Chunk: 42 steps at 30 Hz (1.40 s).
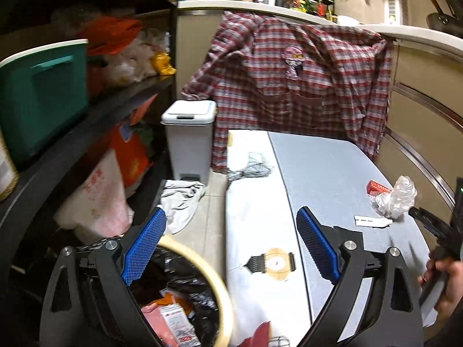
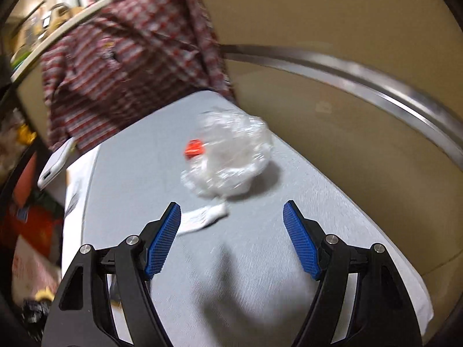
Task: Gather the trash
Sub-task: 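Move both grippers back to the table and grasp the clear plastic bag with the right, then grasp the black sachet with the left gripper while the right holds the plastic bag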
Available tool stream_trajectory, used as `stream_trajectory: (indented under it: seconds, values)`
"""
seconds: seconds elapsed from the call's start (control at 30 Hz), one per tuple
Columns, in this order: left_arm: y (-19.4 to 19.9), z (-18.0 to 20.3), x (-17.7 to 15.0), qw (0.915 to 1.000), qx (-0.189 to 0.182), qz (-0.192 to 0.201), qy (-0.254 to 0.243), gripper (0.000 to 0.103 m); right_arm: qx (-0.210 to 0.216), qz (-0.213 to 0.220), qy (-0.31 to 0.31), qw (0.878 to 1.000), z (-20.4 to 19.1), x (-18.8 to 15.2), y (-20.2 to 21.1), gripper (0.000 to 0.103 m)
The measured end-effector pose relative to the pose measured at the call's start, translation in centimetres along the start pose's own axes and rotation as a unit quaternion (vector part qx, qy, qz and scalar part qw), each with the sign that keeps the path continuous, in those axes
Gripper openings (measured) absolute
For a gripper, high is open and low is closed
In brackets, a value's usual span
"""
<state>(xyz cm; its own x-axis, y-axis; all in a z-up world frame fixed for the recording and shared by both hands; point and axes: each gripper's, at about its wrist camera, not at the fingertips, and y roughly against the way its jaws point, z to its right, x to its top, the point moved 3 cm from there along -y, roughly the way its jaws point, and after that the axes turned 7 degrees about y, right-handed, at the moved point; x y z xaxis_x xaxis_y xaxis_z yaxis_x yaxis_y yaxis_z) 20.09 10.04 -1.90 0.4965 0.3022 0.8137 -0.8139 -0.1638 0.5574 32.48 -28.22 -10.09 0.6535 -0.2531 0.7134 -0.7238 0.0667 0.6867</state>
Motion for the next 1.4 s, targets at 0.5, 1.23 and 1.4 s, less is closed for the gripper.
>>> stream_trajectory:
  seconds: [0.5, 1.23, 1.4]
  values:
    - [-4.7, 0.4, -2.1, 0.9988, 0.014, -0.042, -0.021, 0.089, -0.034, 0.023, 0.036, 0.999, -2.0, 3.3, -7.0, 0.048]
    - [-8.4, 12.9, -8.2, 0.9711, -0.176, -0.121, -0.106, 0.089, 0.022, 0.08, 0.067, 0.994, 1.2, 5.0, 8.0, 0.012]
    - [-10.5, 15.8, -10.6, 0.9598, -0.188, -0.163, -0.13, 0.089, 0.034, 0.07, 0.035, 0.996, 2.0, 4.8, 8.2, 0.012]
